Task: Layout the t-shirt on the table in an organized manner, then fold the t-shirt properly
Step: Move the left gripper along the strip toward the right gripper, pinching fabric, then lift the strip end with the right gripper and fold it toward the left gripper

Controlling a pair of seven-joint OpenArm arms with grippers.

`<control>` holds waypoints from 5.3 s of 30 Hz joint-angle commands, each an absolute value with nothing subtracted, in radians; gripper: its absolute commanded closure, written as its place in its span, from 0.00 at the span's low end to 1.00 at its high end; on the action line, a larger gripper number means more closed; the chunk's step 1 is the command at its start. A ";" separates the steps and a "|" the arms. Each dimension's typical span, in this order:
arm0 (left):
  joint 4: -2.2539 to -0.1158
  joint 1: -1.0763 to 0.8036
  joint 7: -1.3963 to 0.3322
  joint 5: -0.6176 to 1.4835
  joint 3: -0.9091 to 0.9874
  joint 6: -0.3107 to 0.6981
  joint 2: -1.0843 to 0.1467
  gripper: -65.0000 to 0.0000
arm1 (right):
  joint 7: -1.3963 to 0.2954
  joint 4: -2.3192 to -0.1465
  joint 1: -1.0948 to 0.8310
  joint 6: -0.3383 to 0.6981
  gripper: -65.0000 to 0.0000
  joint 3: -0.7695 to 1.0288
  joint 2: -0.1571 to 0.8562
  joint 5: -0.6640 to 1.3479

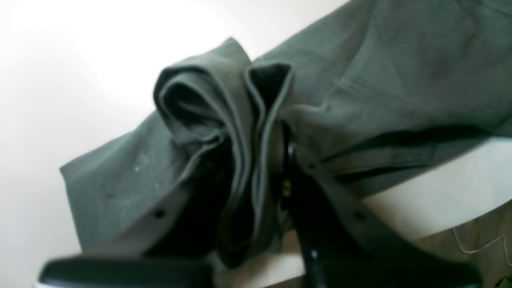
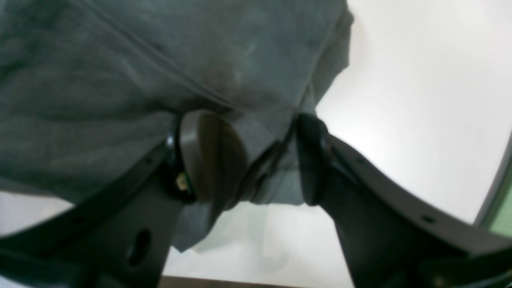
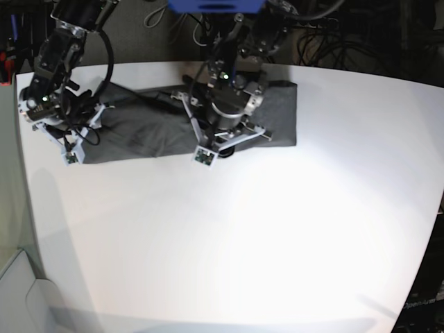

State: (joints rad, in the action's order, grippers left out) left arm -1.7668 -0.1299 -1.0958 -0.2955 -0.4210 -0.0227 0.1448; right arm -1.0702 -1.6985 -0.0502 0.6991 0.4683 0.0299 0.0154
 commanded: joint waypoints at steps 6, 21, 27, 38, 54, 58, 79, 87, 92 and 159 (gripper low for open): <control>-1.782 -0.119 -1.082 -0.297 -0.424 -0.019 0.157 0.97 | -1.056 -1.713 -0.038 0.698 0.50 0.469 0.036 0.022; -1.917 -0.147 -0.937 -0.295 -0.501 -0.016 0.157 0.31 | -1.056 -1.713 -0.038 0.698 0.50 0.469 0.036 0.022; -1.929 -0.153 -0.908 -0.298 -0.357 -0.025 0.157 0.50 | -1.058 -1.713 -0.028 0.698 0.50 0.469 0.036 0.022; -1.825 -0.102 -1.027 -0.297 -0.114 -0.016 0.157 1.00 | -1.058 -1.712 -0.018 0.698 0.50 0.444 0.036 0.022; -1.957 -0.096 -1.079 -0.297 -0.464 -0.018 0.091 1.00 | -1.058 -1.716 0.004 0.698 0.50 0.426 0.038 0.022; -1.959 -0.117 -1.076 -0.297 -0.321 -0.016 0.058 1.00 | -1.061 -1.721 0.005 0.698 0.49 0.426 0.044 0.022; -1.969 -0.306 -1.064 -0.297 -0.071 -0.015 -0.097 1.00 | -1.061 -1.572 0.065 0.698 0.33 0.529 0.025 0.022; -1.945 -0.294 -1.063 -0.297 -0.070 -0.015 -0.101 1.00 | -1.058 -1.486 0.090 0.698 0.33 0.581 0.030 0.025; -1.873 -0.265 -1.063 -0.297 -0.070 -0.015 -0.096 1.00 | -1.061 -1.486 0.085 0.698 0.41 0.578 0.025 0.027; -1.811 -0.222 -0.951 -0.295 0.007 -0.015 0.005 1.00 | -1.185 -2.015 -0.102 0.698 1.00 0.131 -0.007 0.587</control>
State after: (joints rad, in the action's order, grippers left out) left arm -1.7927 -0.2298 -0.9638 -0.2848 0.0055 -0.0063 0.0063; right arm -1.2091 -1.9980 -0.1158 0.6949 0.1318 -0.0086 0.5579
